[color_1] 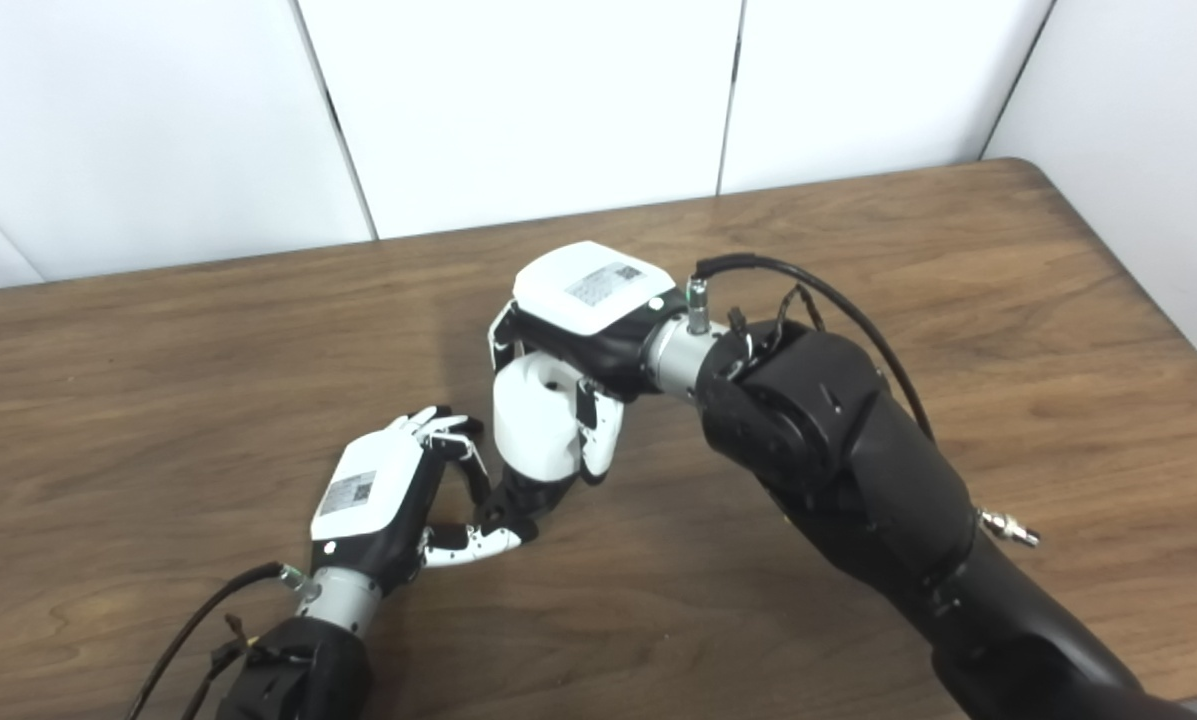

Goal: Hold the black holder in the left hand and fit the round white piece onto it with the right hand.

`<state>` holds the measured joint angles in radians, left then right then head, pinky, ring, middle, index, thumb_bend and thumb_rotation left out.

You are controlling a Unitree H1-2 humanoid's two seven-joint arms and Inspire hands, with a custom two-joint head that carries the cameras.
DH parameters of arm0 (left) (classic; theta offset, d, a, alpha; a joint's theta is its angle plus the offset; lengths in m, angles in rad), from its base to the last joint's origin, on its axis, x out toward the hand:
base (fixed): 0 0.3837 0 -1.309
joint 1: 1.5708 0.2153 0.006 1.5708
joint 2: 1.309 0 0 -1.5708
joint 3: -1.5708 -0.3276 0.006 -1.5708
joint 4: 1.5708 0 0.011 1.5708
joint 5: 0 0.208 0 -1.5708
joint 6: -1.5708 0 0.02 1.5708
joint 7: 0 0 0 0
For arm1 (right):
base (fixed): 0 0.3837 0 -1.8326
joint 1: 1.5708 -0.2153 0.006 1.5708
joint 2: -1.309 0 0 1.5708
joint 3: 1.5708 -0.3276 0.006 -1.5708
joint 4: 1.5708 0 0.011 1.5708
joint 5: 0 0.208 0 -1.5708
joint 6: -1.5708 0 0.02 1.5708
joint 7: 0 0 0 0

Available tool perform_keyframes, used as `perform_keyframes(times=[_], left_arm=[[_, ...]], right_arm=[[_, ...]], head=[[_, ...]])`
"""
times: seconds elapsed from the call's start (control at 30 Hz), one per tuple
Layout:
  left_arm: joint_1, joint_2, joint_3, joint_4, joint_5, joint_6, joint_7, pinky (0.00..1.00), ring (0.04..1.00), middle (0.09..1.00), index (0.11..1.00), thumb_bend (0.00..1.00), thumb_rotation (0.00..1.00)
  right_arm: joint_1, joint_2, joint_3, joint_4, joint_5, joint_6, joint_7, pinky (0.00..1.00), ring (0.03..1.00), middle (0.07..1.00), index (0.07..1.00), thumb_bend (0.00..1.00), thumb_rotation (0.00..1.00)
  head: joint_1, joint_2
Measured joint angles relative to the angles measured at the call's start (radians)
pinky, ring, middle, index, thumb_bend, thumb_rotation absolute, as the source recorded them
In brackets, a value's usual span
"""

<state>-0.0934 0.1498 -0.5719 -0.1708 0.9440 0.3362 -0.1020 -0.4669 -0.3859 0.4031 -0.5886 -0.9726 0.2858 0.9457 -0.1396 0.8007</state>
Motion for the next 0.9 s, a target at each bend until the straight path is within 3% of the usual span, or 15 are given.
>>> perform_keyframes(times=[0.37,0.9], left_arm=[[-0.008,-0.008,-0.007,-0.002,0.016,0.017,-0.021,0.92,0.915,0.808,0.486,0.52,0.05],[-0.009,-0.011,-0.012,-0.005,0.027,0.029,-0.028,0.93,0.917,0.808,0.486,0.52,0.05]], right_arm=[[0.039,0.012,0.009,0.002,-0.010,-0.070,-0.001,0.93,0.600,0.447,0.516,0.53,0.00],[0.048,0.030,-0.015,0.041,-0.023,-0.118,-0.037,0.93,0.604,0.432,0.521,0.53,0.00]], head=[[0.008,0.006],[0.005,-0.001]])
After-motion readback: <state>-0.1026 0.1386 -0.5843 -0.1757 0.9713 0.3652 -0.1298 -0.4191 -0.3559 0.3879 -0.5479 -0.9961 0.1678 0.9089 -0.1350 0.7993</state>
